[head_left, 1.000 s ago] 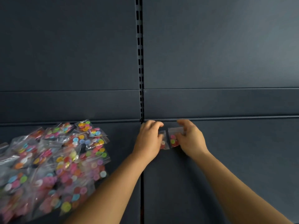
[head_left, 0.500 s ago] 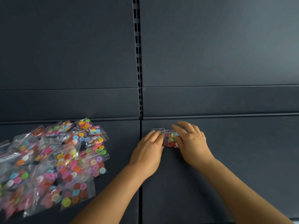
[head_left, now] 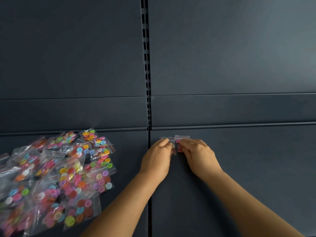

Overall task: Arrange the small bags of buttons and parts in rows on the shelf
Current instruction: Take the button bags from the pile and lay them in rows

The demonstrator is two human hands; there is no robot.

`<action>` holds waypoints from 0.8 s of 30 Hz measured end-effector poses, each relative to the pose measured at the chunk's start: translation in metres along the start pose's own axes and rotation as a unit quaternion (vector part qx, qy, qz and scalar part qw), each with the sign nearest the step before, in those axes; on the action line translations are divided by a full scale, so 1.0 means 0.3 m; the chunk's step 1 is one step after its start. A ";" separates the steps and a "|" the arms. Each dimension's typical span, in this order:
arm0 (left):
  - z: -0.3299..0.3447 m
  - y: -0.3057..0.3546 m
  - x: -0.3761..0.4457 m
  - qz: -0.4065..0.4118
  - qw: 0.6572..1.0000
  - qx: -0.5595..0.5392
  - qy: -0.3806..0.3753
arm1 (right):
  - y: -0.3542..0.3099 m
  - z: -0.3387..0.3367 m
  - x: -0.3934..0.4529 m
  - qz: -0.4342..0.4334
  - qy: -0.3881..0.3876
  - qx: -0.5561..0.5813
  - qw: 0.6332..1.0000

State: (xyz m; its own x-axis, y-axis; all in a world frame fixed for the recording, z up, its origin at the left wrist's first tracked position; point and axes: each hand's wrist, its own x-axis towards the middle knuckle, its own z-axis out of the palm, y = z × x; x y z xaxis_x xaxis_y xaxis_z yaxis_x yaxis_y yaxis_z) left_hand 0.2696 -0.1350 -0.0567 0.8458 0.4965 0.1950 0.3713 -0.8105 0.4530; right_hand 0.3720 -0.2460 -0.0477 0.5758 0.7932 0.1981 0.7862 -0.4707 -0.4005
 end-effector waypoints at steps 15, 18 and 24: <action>0.002 -0.030 0.105 -0.026 0.999 0.045 -0.009 | 0.009 0.015 0.116 -0.015 0.007 0.003 1.000; -0.001 -0.027 0.109 -0.031 0.998 0.054 -0.020 | 0.012 0.014 0.118 -0.021 -0.001 -0.013 1.000; -0.027 -0.013 0.092 -0.046 0.995 0.088 -0.013 | -0.005 0.002 0.113 -0.021 0.002 -0.037 0.999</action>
State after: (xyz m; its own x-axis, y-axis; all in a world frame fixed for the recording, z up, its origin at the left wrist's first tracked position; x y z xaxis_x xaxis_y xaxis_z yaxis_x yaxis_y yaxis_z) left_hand 0.2884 -0.1156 -0.0461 0.8136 0.5651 0.1368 0.5071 -0.8048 0.3086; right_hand 0.3903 -0.2182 -0.0409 0.5420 0.8119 0.2172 0.8246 -0.4639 -0.3237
